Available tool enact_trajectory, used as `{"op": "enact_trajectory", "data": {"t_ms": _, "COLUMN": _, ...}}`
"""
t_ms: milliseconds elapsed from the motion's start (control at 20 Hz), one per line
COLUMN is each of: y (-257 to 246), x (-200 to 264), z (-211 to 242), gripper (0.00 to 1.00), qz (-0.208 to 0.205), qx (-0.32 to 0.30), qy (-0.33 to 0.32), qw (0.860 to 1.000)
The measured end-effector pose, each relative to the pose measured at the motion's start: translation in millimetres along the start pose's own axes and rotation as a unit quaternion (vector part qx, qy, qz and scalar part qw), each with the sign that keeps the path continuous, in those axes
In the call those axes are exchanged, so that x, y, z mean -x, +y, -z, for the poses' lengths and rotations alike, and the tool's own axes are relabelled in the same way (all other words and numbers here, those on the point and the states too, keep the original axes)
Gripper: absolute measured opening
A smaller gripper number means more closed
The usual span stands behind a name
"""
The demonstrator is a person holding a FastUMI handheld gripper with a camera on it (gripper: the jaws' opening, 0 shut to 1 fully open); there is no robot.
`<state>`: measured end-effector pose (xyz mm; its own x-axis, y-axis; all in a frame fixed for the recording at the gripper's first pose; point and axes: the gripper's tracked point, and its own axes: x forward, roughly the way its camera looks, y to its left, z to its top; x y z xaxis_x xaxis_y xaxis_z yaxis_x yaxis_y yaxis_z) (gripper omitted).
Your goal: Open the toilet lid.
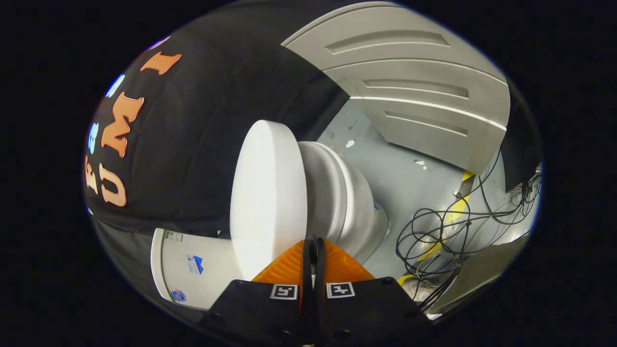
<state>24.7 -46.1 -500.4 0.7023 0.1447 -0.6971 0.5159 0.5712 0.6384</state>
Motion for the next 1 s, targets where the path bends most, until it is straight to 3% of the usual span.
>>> {"op": "enact_trajectory", "data": {"t_ms": 450, "y": 97, "x": 57, "z": -1, "gripper": 0.08, "qz": 0.006, "qx": 0.136, "qy": -0.04, "qw": 0.99}}
{"op": "enact_trajectory", "data": {"t_ms": 800, "y": 151, "x": 83, "z": 19, "gripper": 0.08, "qz": 0.026, "qx": 0.206, "qy": -0.056, "qw": 0.977}}
{"op": "enact_trajectory", "data": {"t_ms": 1000, "y": 184, "x": 96, "z": 34, "gripper": 0.08, "qz": 0.015, "qx": 0.23, "qy": -0.061, "qw": 0.971}}
